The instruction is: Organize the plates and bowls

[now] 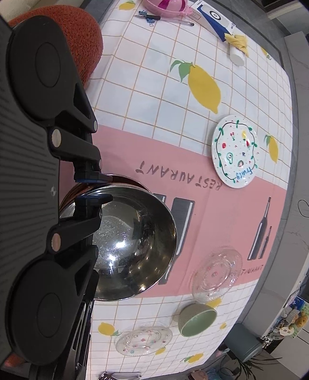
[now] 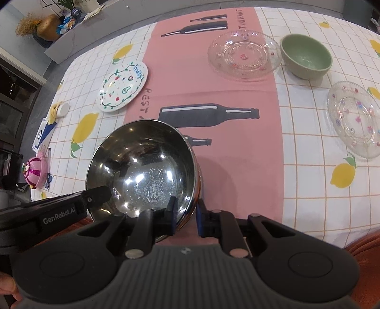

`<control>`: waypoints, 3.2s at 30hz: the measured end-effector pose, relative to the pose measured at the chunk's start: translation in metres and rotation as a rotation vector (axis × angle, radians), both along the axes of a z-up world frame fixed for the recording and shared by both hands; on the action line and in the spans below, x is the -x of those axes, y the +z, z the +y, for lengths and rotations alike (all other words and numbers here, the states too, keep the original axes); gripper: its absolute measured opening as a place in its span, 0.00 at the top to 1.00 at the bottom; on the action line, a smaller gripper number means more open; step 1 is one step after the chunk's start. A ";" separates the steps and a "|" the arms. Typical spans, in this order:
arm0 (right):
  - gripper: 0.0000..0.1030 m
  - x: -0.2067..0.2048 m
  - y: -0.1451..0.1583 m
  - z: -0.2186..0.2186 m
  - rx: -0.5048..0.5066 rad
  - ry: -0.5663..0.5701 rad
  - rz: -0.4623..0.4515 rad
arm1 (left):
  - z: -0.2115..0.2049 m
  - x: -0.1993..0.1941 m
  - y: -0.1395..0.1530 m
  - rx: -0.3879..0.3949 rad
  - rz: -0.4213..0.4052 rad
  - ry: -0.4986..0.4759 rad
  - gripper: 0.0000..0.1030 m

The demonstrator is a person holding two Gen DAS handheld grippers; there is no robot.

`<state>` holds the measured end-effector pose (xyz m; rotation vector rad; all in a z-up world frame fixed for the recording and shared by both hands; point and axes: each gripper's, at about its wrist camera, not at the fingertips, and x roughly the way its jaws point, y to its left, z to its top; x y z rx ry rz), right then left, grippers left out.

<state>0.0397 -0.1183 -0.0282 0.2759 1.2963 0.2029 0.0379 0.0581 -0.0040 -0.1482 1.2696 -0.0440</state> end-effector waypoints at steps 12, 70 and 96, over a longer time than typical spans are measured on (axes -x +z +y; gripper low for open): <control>0.86 -0.005 -0.010 0.007 0.023 0.014 0.023 | 0.002 -0.002 -0.013 -0.013 0.032 -0.003 0.91; 0.49 -0.104 0.008 -0.201 0.053 -0.425 -0.224 | -0.188 -0.127 0.013 0.227 -0.190 -0.231 0.73; 0.78 -0.188 -0.065 -0.234 -0.033 -0.386 -0.103 | -0.245 -0.202 -0.068 0.077 -0.136 -0.204 0.80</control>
